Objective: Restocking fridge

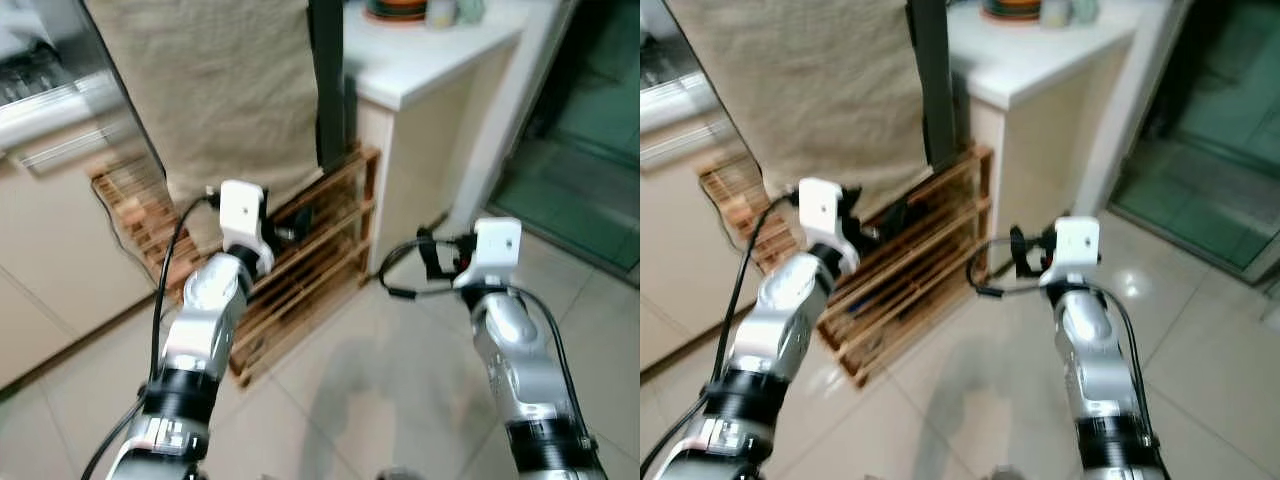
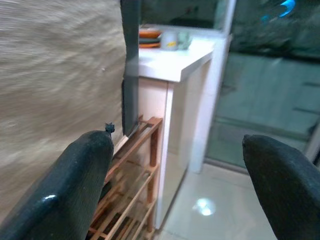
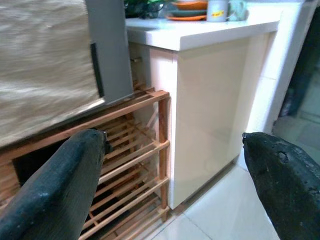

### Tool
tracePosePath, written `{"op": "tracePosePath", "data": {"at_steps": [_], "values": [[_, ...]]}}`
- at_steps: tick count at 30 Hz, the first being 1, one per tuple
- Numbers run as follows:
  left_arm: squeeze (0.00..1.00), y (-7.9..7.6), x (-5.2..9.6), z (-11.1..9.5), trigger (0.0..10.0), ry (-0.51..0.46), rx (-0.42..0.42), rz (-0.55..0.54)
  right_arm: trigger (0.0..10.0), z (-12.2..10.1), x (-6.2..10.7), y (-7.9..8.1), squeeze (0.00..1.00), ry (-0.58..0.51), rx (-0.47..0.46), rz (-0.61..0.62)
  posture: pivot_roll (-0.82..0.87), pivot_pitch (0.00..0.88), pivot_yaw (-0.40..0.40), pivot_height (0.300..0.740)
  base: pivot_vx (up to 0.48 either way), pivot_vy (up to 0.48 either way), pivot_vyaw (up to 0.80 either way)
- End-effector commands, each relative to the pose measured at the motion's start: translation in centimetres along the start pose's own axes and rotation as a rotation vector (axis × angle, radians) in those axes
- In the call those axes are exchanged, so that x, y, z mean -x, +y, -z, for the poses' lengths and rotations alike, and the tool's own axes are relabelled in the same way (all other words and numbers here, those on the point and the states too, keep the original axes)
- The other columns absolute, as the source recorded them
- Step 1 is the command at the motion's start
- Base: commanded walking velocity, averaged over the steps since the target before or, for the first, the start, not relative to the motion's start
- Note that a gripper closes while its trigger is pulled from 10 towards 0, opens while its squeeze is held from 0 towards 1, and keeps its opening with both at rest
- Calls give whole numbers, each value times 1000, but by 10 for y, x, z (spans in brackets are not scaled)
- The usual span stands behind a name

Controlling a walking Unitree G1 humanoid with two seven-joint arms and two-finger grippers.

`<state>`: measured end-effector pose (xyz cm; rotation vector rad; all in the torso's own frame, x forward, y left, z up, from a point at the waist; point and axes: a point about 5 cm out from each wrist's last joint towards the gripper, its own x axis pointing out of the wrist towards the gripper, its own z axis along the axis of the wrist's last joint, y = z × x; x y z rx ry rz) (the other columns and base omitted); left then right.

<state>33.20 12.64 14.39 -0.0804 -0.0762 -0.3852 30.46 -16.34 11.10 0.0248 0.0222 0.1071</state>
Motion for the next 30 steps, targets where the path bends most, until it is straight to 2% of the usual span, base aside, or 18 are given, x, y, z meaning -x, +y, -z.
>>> {"op": "tracePosePath", "data": {"at_steps": [1,8,12,17,19,30], "values": [[0,5,2,-2,10000,-3,2,-8,10000,0,-1,6,0,-1,-9,-26,-80,0,71,740,0,461,-750],[0,4,3,-3,10000,-10,-13,6,10000,2,-2,5,0,7,-3,-20,-81,0,71,740,0,474,-750],[0,4,2,-7,10000,-33,-68,-6,10000,1,-3,3,0,-4,3,-10,-83,0,72,740,0,240,0],[0,0,2,-10,10000,-55,-77,28,10000,-1,-2,1,0,-23,-8,1,-83,0,73,740,0,100,0],[0,0,2,-8,10000,-48,-82,29,10000,0,-2,0,0,-15,-8,9,-83,0,76,740,317,358,0],[0,0,2,-10,10000,-56,-90,36,10000,5,-3,2,0,5,-12,18,-78,0,80,740,355,324,-774]]}}
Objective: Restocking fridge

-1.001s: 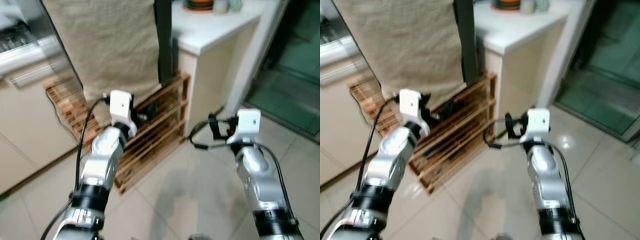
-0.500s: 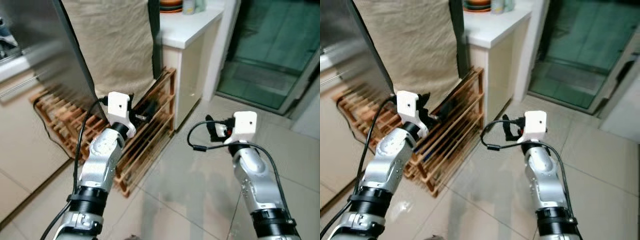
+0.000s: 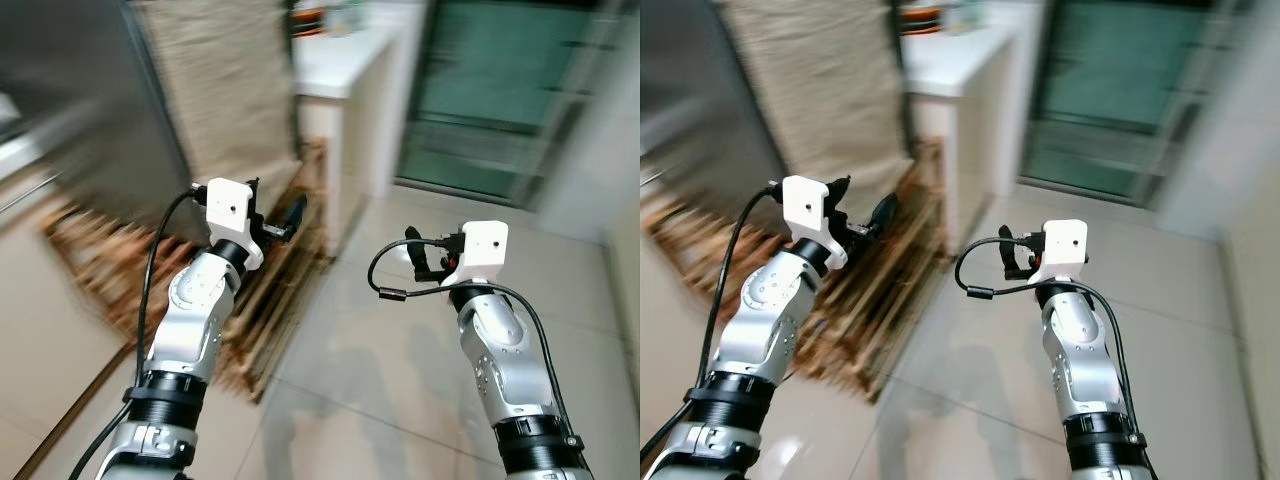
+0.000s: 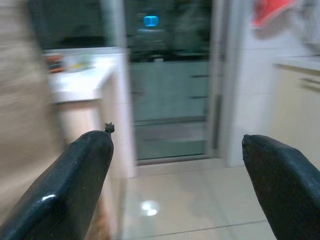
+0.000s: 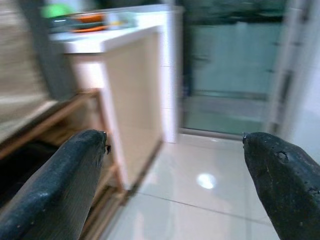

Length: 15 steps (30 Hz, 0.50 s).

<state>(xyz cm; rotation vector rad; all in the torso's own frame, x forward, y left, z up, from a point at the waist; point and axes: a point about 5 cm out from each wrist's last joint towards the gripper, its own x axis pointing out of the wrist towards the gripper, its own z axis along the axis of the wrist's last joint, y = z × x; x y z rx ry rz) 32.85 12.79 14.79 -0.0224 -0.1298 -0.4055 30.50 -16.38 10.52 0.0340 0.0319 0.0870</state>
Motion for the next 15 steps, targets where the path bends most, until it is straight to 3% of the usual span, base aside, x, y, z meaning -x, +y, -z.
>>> {"op": "tracePosePath", "data": {"at_steps": [1,15], "values": [[0,0,-2,-5,10000,-13,-25,13,10000,0,-2,2,0,-5,-1,0,-78,0,80,740,356,322,-775],[0,-2,-5,-5,10000,2,-20,28,10000,0,-2,3,0,-21,-4,4,-77,0,83,740,349,328,0]]}}
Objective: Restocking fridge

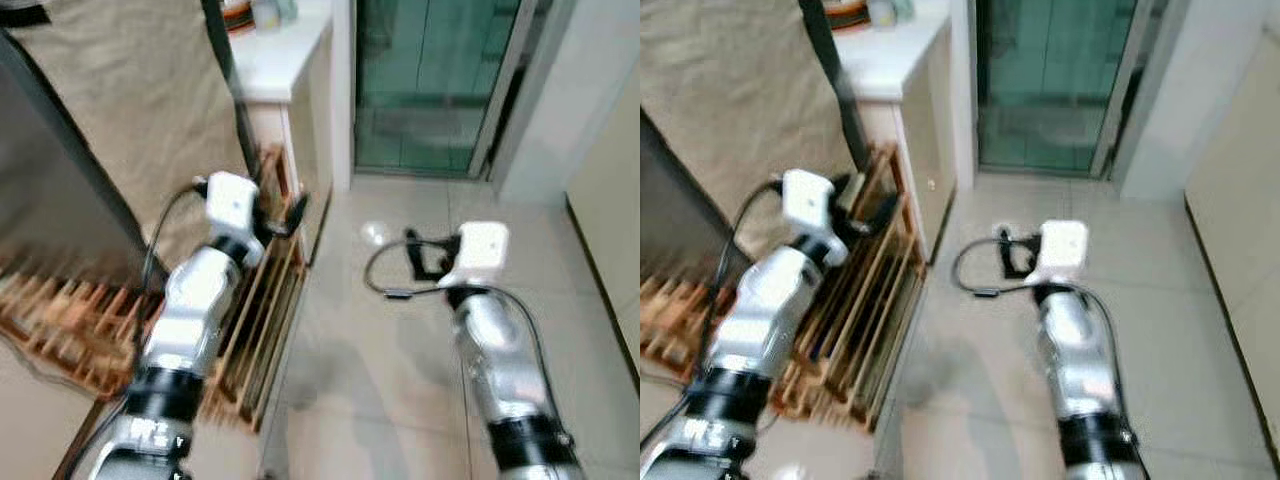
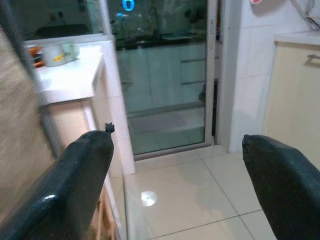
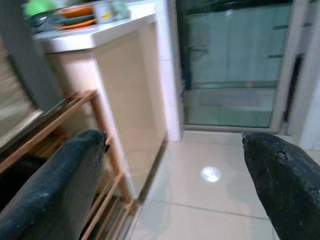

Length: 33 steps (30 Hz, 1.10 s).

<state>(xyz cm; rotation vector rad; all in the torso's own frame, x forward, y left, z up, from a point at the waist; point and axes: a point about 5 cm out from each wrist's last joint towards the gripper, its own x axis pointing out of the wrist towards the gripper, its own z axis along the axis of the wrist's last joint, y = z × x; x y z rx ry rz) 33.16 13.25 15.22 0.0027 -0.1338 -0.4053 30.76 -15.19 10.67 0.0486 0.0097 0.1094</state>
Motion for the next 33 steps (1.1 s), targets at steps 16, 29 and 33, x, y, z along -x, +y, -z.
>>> {"op": "tracePosePath", "data": {"at_steps": [16,29,33], "values": [[0,23,-8,10,10000,124,-40,-236,10000,4,2,-7,0,11,12,13,-75,0,79,740,0,117,0],[0,-4,1,-5,10000,12,46,91,10000,4,2,-7,0,13,17,12,-67,0,75,740,0,0,0],[0,0,11,-8,10000,1,61,113,10000,5,1,-8,0,19,18,16,-60,0,72,740,0,343,0]]}}
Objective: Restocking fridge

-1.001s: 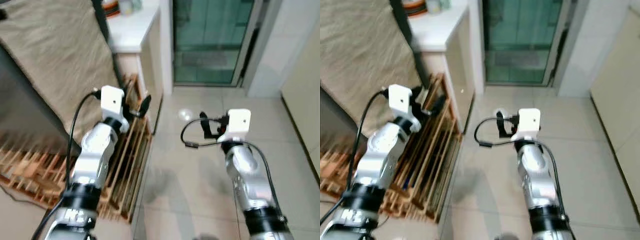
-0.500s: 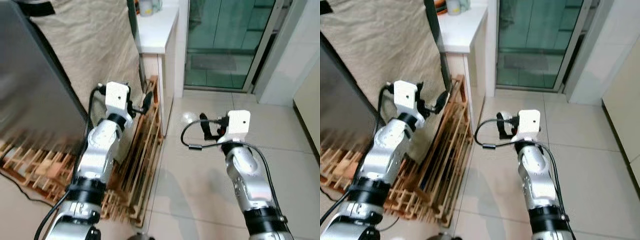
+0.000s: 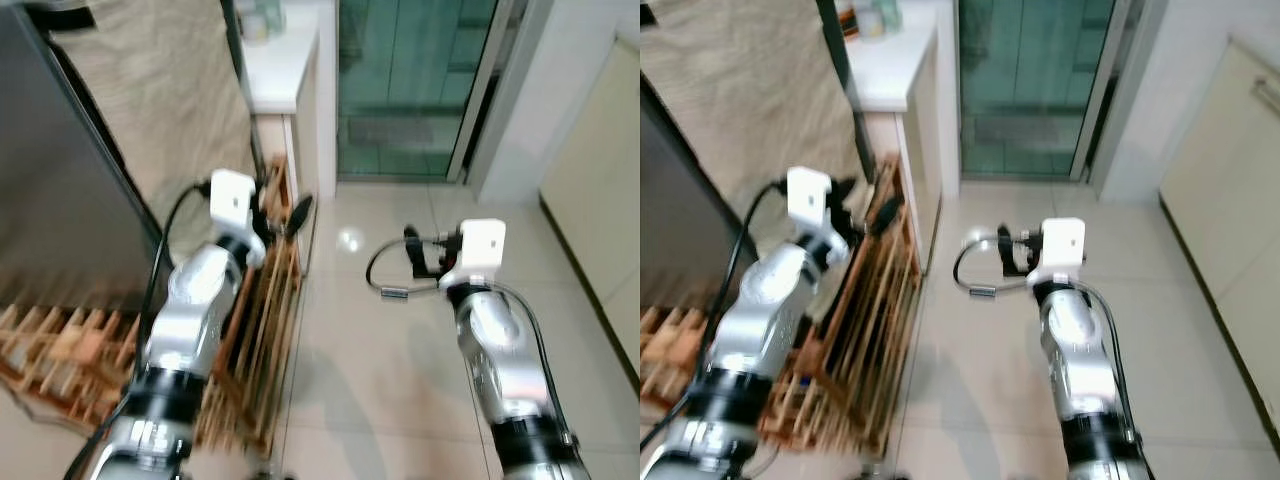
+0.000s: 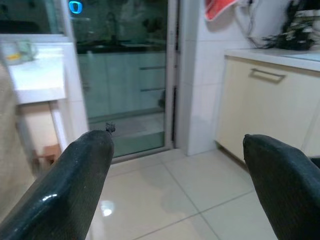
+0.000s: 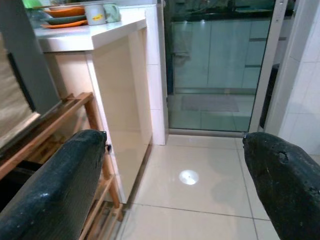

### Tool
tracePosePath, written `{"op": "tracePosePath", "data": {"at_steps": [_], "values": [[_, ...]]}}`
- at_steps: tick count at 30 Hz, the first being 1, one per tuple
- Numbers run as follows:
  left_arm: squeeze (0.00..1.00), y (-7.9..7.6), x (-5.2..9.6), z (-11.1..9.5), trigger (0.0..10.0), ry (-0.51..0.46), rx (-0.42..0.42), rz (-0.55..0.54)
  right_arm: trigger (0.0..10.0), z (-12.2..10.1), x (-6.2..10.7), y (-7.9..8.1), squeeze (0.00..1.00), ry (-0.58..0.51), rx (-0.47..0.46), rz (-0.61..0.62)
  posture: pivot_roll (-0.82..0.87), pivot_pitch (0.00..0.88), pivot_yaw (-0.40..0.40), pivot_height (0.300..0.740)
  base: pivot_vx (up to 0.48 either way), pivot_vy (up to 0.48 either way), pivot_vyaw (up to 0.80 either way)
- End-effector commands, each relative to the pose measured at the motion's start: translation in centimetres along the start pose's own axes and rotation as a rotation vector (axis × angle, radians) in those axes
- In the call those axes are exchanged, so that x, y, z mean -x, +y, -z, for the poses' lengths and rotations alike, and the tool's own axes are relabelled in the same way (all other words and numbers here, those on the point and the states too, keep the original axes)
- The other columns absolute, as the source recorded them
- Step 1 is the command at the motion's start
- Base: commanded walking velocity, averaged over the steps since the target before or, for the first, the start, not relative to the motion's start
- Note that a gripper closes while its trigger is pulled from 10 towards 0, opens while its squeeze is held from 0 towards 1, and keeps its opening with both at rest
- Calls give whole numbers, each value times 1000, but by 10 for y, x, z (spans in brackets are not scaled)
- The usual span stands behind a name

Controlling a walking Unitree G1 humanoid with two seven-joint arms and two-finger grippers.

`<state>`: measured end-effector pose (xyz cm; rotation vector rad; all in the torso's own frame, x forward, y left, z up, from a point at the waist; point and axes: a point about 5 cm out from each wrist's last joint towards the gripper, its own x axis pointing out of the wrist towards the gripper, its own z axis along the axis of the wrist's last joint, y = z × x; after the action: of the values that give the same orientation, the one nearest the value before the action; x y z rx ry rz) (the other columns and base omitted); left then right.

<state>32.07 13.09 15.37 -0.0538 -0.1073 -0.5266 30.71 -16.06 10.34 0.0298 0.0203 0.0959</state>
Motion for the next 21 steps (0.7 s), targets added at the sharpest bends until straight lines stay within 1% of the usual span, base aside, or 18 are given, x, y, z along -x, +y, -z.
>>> {"op": "tracePosePath", "data": {"at_steps": [1,2,3,4,6,9,10,11,12,14,16,18,19,20,21], "values": [[0,7,5,-7,10000,-20,-1,-11,10000,2,-1,1,0,10,2,0,-53,0,68,740,0,428,0],[0,6,11,-10,10000,-38,-14,11,10000,3,-2,3,0,16,5,-10,-46,0,65,740,-322,356,-456],[0,6,11,-10,10000,-38,-14,11,10000,3,-2,3,0,16,5,-10,-46,0,65,740,-322,356,-456],[0,1,17,-12,10000,-50,-22,53,10000,4,-3,4,0,19,8,-15,-37,0,62,740,-416,244,-494],[0,-4,25,-13,10000,-52,-34,87,10000,5,-4,5,0,17,8,-19,-18,0,55,740,-478,0,0],[0,-5,32,-12,10000,-34,-37,91,10000,5,-5,7,0,15,6,-28,-6,0,49,740,-480,0,0],[0,-3,32,-10,10000,-19,-39,78,10000,5,-6,9,0,15,5,-33,-3,0,48,740,0,0,0],[0,-1,33,-10,10000,-21,42,75,10000,5,-7,12,0,12,5,-46,-3,0,48,740,0,0,0],[0,-1,33,-10,10000,-29,87,84,10000,5,-7,13,0,11,5,-50,-2,0,48,740,0,0,0],[0,-3,34,-12,10000,-34,133,102,10000,5,-7,13,0,10,5,-51,-2,0,48,740,0,0,0],[0,-3,37,-10,10000,-6,95,103,10000,5,-7,12,0,9,5,-49,-1,0,50,740,0,0,0],[0,-1,45,-4,10000,58,63,125,10000,5,-7,11,0,6,6,-46,-5,0,58,740,0,0,0],[0,-1,50,1,10000,114,66,156,10000,5,-7,10,0,4,8,-44,-5,0,58,740,0,0,0],[0,-2,57,5,10000,173,49,209,10000,4,-6,9,0,2,9,-42,-4,0,60,740,0,0,0],[0,-3,62,8,10000,211,38,245,10000,4,-6,8,0,0,10,-41,-4,0,60,740,0,0,0]]}}
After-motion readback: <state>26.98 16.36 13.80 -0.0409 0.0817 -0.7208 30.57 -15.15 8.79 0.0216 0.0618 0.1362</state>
